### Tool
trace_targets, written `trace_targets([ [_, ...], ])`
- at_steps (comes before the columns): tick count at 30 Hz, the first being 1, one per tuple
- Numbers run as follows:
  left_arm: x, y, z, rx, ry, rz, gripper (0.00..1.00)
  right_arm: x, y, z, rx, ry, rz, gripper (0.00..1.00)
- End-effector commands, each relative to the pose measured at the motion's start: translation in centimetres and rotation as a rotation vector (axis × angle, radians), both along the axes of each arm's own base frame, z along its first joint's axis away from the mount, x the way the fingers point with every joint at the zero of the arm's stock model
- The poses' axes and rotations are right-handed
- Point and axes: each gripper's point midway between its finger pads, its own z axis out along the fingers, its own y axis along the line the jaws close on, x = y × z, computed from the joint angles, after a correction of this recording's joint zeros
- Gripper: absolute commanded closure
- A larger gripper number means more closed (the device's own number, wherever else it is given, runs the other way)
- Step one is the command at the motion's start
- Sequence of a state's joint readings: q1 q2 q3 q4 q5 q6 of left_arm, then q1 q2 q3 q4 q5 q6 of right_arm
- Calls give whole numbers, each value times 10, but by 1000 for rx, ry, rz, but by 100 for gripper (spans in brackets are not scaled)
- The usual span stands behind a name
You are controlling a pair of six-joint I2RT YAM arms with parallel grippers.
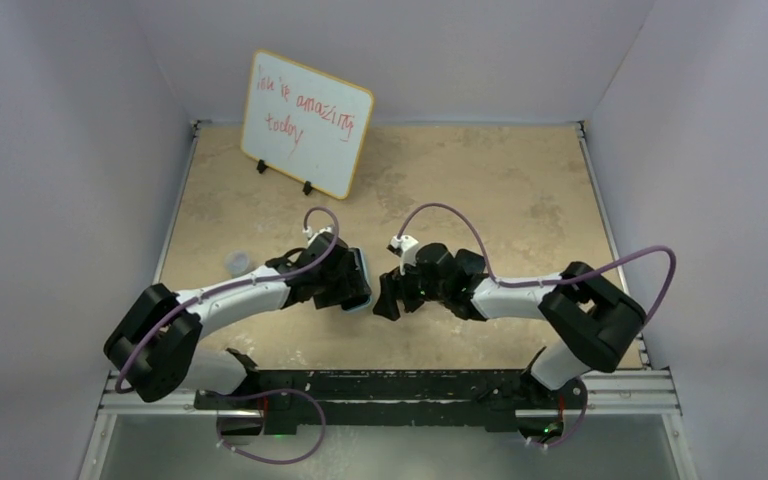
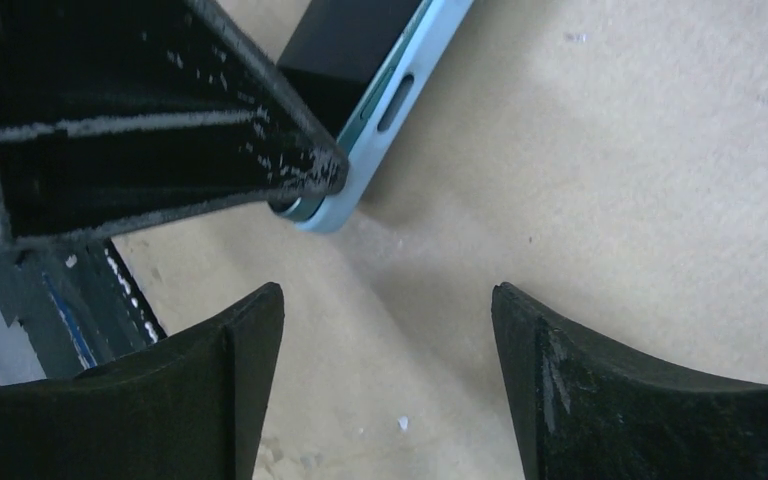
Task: Take the phone out of the phone case
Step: Pick up the phone at the center of the board, then remove the phone case from the phone.
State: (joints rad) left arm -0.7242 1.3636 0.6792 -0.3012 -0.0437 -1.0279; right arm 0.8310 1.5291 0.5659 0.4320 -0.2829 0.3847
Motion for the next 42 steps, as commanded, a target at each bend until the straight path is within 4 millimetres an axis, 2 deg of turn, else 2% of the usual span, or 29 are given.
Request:
trace_targets([
  [1,3,-10,19,-111,-42,-49,62,16,25,22,82,-79,41,25],
  [12,1,0,19,-207,-27,-38,62,18,45,26,145,-62,91,40],
  [22,2,-4,20,-275,-21,-39,63,13,52,24,181,-27,108,42],
  [24,2,-2,20,-277,-19,-36,63,8,51,20,180,1,115,48],
  [32,-3,2,17,-298,-3,-34,63,16,52,10,156,-19,103,79],
  [36,-7,6,14,-295,6,-37,63,24,47,5,118,-39,69,86],
  [38,-9,8,13,-293,10,-38,63,30,43,5,98,-56,35,93],
  [42,-12,8,13,-302,20,-53,64,37,40,10,96,-82,3,100],
])
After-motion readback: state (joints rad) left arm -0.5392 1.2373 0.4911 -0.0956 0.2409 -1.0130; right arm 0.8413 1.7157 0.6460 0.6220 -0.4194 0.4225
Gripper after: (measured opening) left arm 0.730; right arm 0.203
